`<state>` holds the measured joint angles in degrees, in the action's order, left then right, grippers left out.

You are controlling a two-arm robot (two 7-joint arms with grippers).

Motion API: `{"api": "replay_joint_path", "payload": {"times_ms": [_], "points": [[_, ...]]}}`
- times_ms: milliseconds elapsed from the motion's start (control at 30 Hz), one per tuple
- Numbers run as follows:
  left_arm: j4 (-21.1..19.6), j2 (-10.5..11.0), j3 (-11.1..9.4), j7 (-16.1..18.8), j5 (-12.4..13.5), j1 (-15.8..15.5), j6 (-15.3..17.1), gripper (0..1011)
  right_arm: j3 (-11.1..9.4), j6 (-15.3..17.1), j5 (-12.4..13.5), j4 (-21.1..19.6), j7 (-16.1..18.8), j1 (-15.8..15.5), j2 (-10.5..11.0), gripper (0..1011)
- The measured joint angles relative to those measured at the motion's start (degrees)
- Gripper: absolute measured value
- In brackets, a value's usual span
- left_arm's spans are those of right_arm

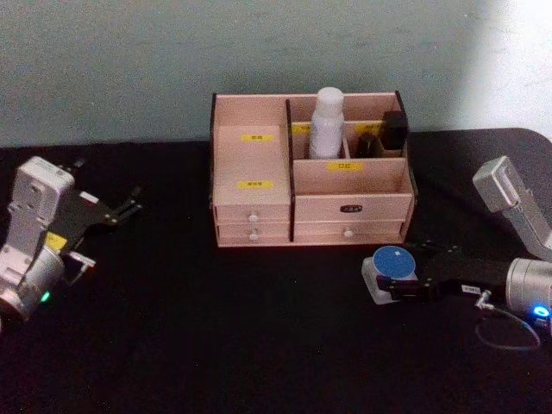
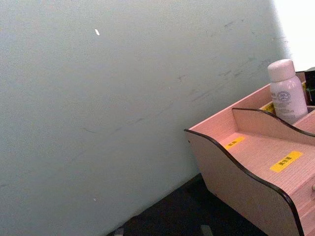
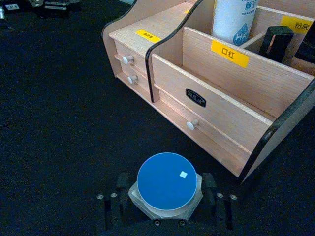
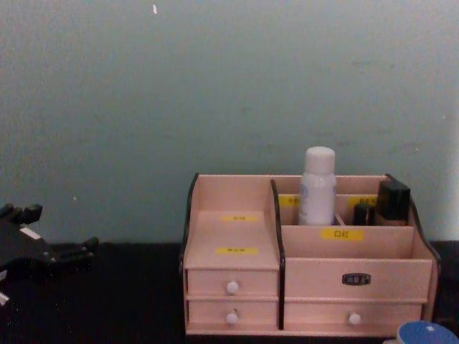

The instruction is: Pick up the facial cleanser and watermelon frost from the table and place them into the tiered storage box.

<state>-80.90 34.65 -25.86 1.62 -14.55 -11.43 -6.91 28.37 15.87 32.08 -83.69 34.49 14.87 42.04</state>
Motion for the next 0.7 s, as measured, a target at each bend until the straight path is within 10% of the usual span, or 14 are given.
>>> {"api": "replay_joint_path", "payload": {"times_ms": [333, 700], "points": [[0.0, 0.0, 0.0, 0.0, 0.0, 0.0, 0.0, 1001, 0.0, 0.0, 0.0, 0.0, 0.0, 0.0, 0.0, 728], [0.0, 0.0, 0.0, 0.0, 0.0, 0.0, 0.0, 1002, 0.0, 0.0, 0.0, 0.0, 0.0, 0.0, 0.0, 723]]}}
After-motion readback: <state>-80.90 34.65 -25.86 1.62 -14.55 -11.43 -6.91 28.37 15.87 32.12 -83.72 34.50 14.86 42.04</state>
